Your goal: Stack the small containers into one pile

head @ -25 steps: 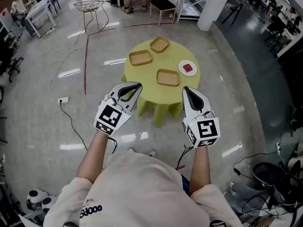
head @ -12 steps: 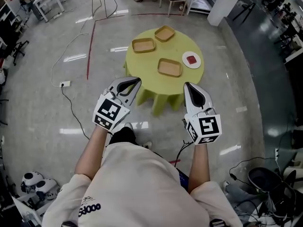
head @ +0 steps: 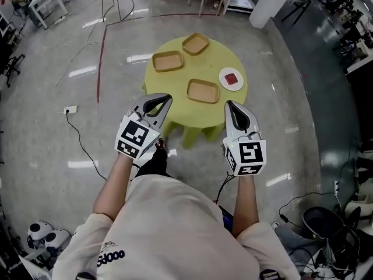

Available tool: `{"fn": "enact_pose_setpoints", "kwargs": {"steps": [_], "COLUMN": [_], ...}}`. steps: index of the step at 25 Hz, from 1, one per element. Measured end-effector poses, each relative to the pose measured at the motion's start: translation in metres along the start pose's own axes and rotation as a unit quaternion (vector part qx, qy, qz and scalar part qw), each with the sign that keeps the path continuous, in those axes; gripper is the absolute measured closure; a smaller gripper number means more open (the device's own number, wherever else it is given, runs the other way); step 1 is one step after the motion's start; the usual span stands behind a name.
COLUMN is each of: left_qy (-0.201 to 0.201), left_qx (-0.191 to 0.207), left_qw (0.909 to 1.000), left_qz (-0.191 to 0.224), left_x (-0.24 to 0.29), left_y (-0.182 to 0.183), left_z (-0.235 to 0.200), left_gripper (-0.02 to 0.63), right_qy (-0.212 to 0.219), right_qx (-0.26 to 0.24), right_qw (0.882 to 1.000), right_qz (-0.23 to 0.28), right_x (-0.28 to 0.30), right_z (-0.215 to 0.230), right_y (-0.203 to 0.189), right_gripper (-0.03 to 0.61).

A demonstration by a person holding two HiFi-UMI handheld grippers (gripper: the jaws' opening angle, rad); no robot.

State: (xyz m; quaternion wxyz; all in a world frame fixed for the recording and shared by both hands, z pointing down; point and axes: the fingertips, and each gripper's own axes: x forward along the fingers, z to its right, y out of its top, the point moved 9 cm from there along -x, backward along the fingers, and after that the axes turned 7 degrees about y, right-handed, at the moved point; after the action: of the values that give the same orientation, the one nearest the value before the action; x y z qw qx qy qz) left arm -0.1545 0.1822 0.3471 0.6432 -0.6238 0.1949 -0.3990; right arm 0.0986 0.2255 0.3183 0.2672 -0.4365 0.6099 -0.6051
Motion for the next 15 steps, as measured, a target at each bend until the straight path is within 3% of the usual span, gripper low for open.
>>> {"fn": "enact_pose_setpoints", "kwargs": {"steps": [15], "left_qy": [-0.053], "left_qx": [-0.011], "left_qw": [0.9985], "left_qz": [-0.013], "left_x": [0.155], "left_y": [-0.008], "left_z": [-0.095], "left_gripper": [0.608], "right_qy": [-0.041], "right_qx": [0.024], "right_qw": [0.998], "right_qz": [-0.046], "right_x": [0.136], "right_z": [0.081], "right_y": [-0.006], "right_gripper": [0.568]}}
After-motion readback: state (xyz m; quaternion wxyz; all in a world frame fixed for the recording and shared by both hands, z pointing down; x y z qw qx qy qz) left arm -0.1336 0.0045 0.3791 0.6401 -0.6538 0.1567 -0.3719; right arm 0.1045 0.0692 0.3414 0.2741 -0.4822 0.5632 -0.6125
